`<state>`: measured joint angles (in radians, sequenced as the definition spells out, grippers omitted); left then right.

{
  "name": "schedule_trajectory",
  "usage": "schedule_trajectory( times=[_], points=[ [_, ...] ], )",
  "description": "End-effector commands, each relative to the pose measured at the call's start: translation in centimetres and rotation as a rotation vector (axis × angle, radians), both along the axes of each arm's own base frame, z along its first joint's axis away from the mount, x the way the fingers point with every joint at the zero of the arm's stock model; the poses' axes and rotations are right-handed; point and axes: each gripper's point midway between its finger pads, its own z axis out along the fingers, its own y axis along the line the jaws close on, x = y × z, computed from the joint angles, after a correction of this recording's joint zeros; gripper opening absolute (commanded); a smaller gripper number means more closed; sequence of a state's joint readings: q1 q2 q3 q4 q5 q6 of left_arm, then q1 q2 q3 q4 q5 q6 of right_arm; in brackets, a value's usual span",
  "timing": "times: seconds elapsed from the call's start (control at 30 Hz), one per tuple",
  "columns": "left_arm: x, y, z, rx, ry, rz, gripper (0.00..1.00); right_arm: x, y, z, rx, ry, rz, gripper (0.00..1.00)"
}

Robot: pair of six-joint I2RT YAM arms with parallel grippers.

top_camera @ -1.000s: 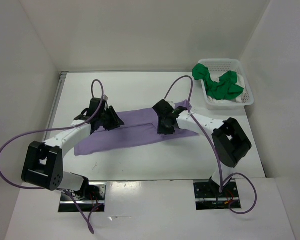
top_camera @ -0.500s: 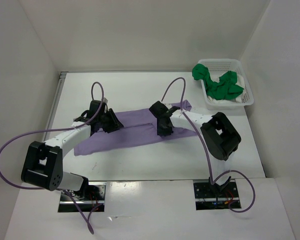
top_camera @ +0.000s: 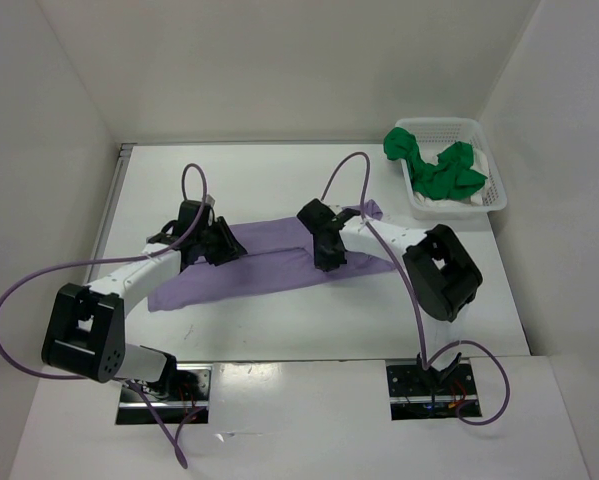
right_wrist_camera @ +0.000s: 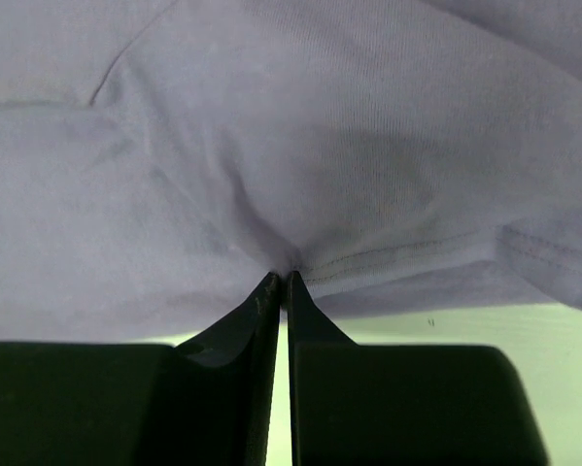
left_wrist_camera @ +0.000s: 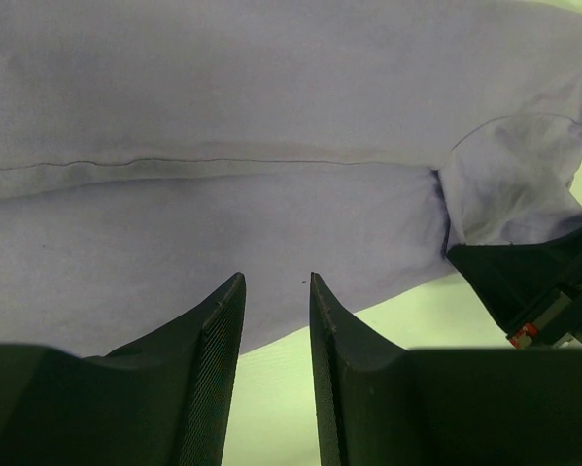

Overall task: Fold and stack the t-shirts
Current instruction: Fold the other side of the tshirt into a rectangle

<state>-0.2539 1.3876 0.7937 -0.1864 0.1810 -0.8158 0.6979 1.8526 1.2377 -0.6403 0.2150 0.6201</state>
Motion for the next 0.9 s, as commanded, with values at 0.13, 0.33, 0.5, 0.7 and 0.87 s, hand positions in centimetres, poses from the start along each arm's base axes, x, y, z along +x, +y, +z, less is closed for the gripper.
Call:
schedule_trajectory(
  times=[0.13, 0.33, 0.5, 0.7, 0.87],
  points=[
    [1.4, -0.3, 3.6, -0.029, -0.098, 0.001, 0.41, -1.8, 1.2, 5.0, 0.099, 0.027, 0.078, 0.09],
    [1.6, 0.0, 4.2, -0.031, -0.107, 0.011, 0.41, -2.7, 2.8, 5.0, 0.18, 0.06, 0.087, 0.16],
    [1.9, 2.3, 4.7, -0.016, -0.12, 0.053, 0.41, -3.7, 3.5, 6.2, 0.246, 0.08, 0.114, 0.27],
    [2.6, 2.3, 5.8, -0.026, -0.142, 0.042, 0.41, -0.2, 0.5, 10.3, 0.263, -0.047, 0.009, 0.31],
    [3.3, -2.1, 6.2, -0.044, -0.157, -0.071, 0.41, 5.8, -7.4, 9.8, 0.179, -0.157, -0.233, 0.07]
  ],
)
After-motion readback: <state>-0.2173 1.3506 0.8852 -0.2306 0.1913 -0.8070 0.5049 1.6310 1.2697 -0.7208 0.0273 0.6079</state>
